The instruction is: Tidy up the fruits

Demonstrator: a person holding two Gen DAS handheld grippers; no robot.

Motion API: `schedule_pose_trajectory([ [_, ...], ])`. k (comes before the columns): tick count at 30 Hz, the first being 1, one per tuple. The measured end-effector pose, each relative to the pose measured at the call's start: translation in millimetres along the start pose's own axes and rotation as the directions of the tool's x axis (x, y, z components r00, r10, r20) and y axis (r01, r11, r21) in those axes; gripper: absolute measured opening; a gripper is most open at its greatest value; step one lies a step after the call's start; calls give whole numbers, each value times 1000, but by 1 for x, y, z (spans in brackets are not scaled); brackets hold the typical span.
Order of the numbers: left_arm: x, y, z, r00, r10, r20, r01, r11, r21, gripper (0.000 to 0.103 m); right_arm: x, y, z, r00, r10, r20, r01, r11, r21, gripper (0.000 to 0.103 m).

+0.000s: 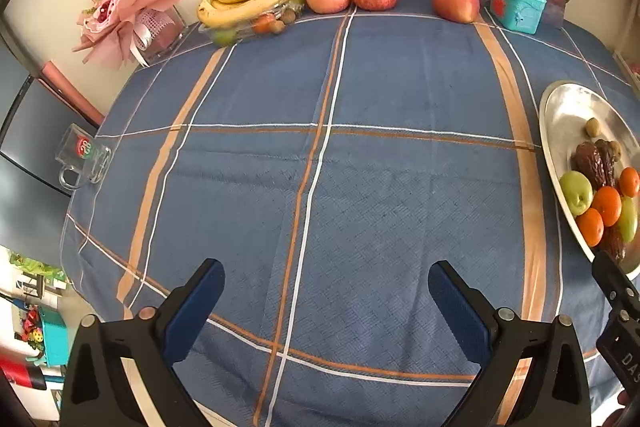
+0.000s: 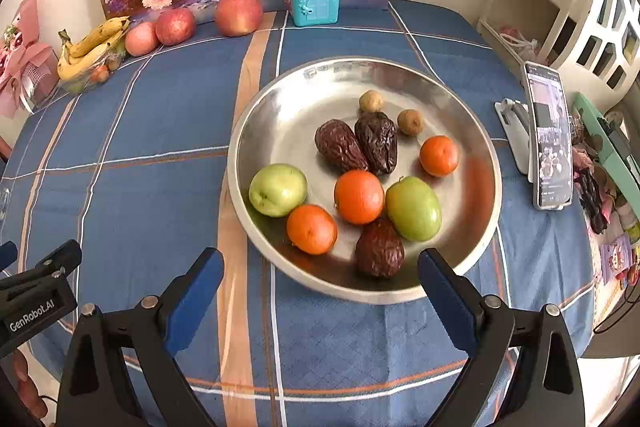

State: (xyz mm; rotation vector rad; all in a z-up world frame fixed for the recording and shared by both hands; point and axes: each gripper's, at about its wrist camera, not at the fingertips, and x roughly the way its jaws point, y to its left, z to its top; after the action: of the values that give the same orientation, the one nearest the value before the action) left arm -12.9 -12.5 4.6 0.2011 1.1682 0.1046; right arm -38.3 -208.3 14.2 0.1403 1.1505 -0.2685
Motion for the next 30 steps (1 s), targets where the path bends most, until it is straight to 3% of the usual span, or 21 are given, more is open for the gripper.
schedule_pose_trajectory([
  [14, 0, 5, 5, 999, -48, -2, 48, 999, -25, 103, -1, -1, -1, 1000, 0, -2, 0, 1000, 1, 97],
  [30, -4, 4, 6, 998, -56, 6, 56, 998, -22, 103, -2, 0, 0, 1000, -4, -2, 4, 1000, -7, 97],
])
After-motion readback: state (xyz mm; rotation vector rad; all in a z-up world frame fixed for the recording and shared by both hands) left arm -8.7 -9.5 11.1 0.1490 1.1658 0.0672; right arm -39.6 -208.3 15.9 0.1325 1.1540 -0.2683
